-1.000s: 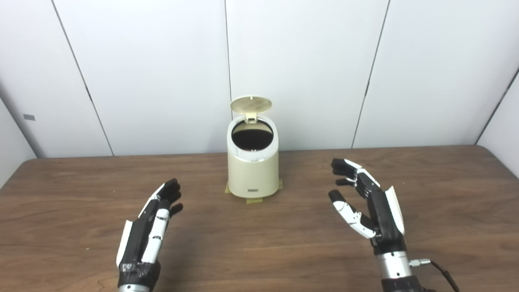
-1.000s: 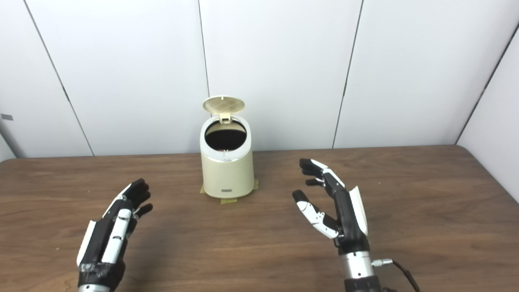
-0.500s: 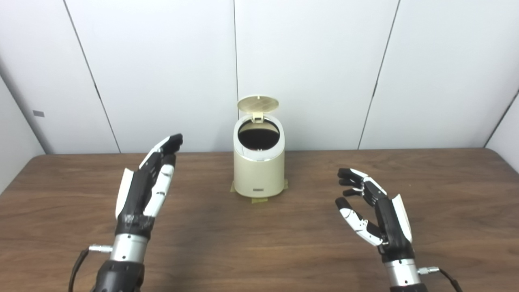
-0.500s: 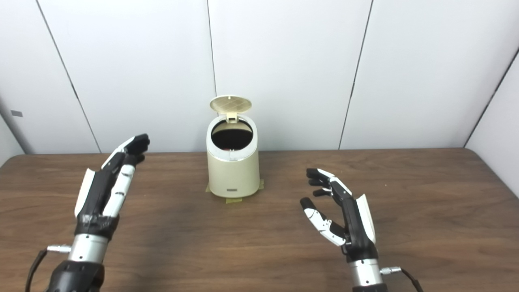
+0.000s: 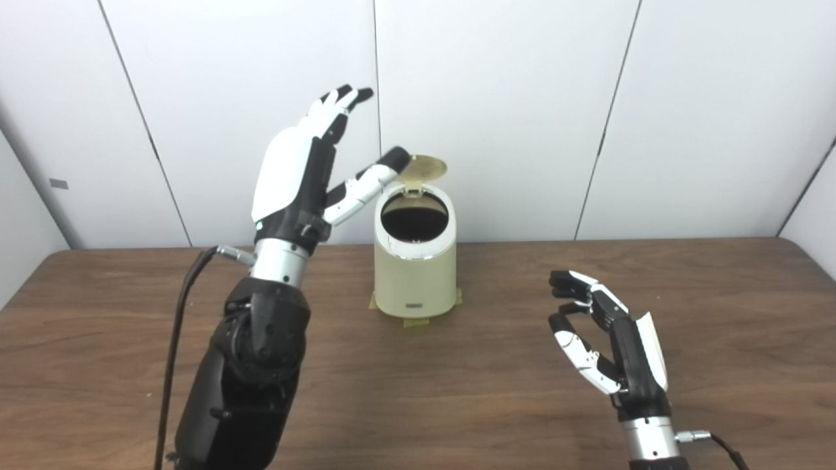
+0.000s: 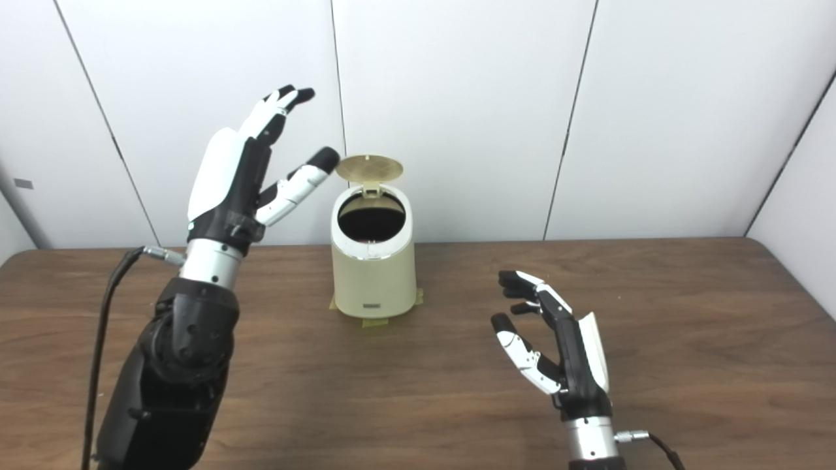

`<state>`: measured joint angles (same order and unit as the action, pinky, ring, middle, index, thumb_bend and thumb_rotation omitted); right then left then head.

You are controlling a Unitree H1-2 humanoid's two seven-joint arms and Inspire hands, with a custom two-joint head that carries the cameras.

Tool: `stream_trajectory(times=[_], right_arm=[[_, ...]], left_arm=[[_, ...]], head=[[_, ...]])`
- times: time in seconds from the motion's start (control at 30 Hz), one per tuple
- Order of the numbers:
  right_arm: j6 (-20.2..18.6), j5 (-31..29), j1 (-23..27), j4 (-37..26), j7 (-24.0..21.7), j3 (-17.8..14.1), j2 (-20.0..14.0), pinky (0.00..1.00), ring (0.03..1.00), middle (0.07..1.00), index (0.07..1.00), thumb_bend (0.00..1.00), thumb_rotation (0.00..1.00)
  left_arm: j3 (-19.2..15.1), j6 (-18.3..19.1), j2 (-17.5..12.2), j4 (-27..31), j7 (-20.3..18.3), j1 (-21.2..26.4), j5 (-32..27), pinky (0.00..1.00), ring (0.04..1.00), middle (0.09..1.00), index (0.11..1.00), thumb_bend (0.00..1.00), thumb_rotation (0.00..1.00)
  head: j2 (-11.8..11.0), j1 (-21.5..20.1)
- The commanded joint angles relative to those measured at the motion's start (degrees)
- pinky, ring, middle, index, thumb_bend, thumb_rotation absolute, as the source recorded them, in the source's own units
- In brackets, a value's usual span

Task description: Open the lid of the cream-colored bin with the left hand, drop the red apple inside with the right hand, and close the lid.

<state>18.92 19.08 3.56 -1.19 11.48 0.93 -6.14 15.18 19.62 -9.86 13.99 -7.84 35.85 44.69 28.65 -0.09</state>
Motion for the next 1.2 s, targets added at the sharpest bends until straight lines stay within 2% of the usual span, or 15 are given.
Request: stream_trajectory(times=[0.0,0.07,0.17,0.3,0.63,0.93,1.17], right_arm=[[1.57,-0.31,0.74,-0.85,0.27,-0.36,0.19,0.61,0.714,0.735,0.723,0.19,0.57],[1.72,-0.59,0.74,-0.76,-0.13,-0.26,-0.03,0.61,0.714,0.737,0.726,0.20,0.57],[1.55,0.00,0.80,-0.76,-0.40,-0.08,-0.24,0.62,0.719,0.741,0.730,0.19,0.57],[2.15,-1.16,0.78,-0.55,-0.80,-0.09,-0.10,0.63,0.726,0.743,0.730,0.20,0.54],[1.50,0.16,0.57,-0.41,-0.91,0.13,0.01,0.62,0.727,0.752,0.739,0.19,0.55],[1.71,-0.10,0.54,0.20,-1.30,0.41,-0.05,0.61,0.718,0.742,0.727,0.19,0.50],[1.03,-0.24,0.35,-0.23,-1.72,0.41,0.16,0.61,0.718,0.741,0.726,0.18,0.42]], left_arm=[[1.47,1.38,-1.65,0.08,-3.90,5.44,4.49,1.00,1.000,0.995,0.981,0.89,1.00],[3.81,2.83,-2.32,-1.04,-7.45,7.41,8.27,1.00,1.000,0.999,0.990,0.93,1.00],[6.81,3.86,-2.43,-4.28,-10.68,9.76,13.98,1.00,1.000,1.000,0.993,0.97,0.99],[8.66,4.78,-1.32,-8.28,-12.94,11.84,18.19,1.00,1.000,1.000,0.976,1.00,0.95],[8.15,3.91,1.13,-15.44,-11.24,14.02,18.77,1.00,1.000,0.979,0.956,1.00,0.95],[7.25,4.76,1.48,-19.82,-10.51,15.40,18.84,1.00,1.000,0.987,0.960,1.00,0.96],[7.00,4.87,1.36,-20.09,-10.24,15.53,19.04,1.00,1.000,0.999,0.983,1.00,0.96]], head=[[0.07,-0.08],[0.07,-0.08],[-0.24,-0.28],[-0.23,-0.47],[-0.30,-0.99],[-0.57,-1.10],[-0.29,-1.02]])
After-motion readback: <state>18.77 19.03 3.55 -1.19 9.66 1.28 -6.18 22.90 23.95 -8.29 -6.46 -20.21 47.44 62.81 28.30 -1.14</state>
